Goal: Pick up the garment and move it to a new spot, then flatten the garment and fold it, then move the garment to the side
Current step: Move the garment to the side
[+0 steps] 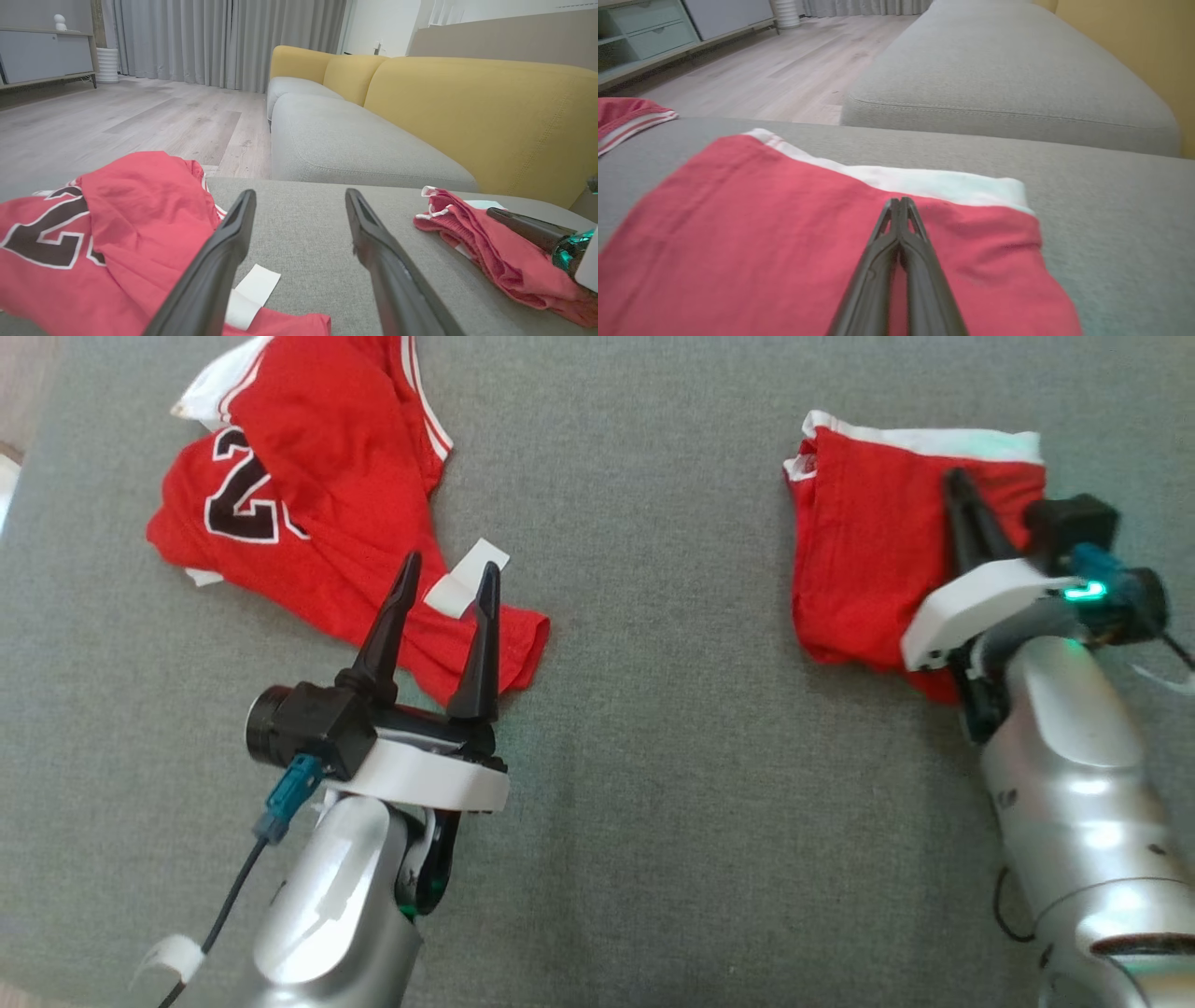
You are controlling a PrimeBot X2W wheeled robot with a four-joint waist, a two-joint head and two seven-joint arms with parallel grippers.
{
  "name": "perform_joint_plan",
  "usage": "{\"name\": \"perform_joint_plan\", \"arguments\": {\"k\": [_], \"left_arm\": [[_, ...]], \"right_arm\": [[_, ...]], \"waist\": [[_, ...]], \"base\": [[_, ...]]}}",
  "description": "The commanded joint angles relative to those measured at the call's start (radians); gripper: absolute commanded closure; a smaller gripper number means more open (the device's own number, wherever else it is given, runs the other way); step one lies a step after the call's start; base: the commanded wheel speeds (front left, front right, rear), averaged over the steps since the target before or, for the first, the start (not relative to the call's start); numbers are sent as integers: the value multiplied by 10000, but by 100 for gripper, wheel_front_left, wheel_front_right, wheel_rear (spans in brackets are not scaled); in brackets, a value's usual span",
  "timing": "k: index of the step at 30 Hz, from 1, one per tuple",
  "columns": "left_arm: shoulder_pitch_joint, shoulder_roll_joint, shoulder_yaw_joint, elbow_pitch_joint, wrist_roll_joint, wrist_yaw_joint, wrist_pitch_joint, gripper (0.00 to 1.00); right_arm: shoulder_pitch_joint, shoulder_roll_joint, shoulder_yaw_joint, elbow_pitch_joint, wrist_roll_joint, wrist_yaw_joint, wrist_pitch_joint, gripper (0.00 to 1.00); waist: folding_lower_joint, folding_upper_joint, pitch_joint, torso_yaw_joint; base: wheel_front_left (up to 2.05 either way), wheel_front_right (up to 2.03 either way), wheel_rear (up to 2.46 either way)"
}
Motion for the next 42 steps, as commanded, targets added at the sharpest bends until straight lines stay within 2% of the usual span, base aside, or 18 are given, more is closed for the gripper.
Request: {"name": "perform_joint_plan", "arguments": {"k": [1,5,8,14,18,23,27,33,34,35,36,42], "left_arm": [[-158,88,276,-265,-31,62,-80,0],[-99,88,175,-290,-105,76,-80,0],[-89,88,83,-350,-147,97,-80,0],[-34,88,91,-339,-130,111,-80,0],[61,88,254,-289,-33,117,-80,0],[125,88,429,-278,74,97,-80,0],[251,88,677,-334,252,124,-80,0],[503,87,973,-333,329,168,-80,0],[557,87,1018,-325,342,162,-80,0],[611,87,1057,-316,353,155,-80,0],[664,87,1092,-305,360,144,-80,0],[1028,87,1292,-295,316,36,-80,0]], "right_arm": [[-395,249,517,-191,167,-7,-145,100],[-382,266,2198,3,1497,-7,-194,100],[-354,268,3165,209,2072,-7,-197,100],[-300,270,4387,1011,2949,-7,498,100],[-259,270,5011,1045,3501,-7,500,100],[-331,270,5187,911,3803,-7,123,100],[-347,173,4579,483,3837,-7,-191,100],[612,-357,3495,-1421,3286,-7,-219,100],[815,-405,3299,-1715,3234,-7,-220,56],[1019,-456,3102,-2023,3149,-7,-220,18],[1238,-487,2895,-2333,3055,-7,-221,0],[2731,-313,1918,-3929,2326,-7,-222,0]], "waist": [[0,0,-160,-21],[0,0,-270,64],[0,0,-244,153],[0,0,-237,266],[0,0,-372,94],[0,0,-636,-194],[0,0,-1034,-648],[0,0,-1535,-1173],[0,0,-1610,-1250],[0,0,-1685,-1318],[0,0,-1767,-1379],[0,0,-2130,-1702]], "base": [[0,0,0],[0,0,0],[0,0,0],[0,0,0],[0,0,0],[0,0,0],[0,0,0],[0,0,0],[0,0,0],[0,0,0],[0,0,0],[0,0,0]]}}
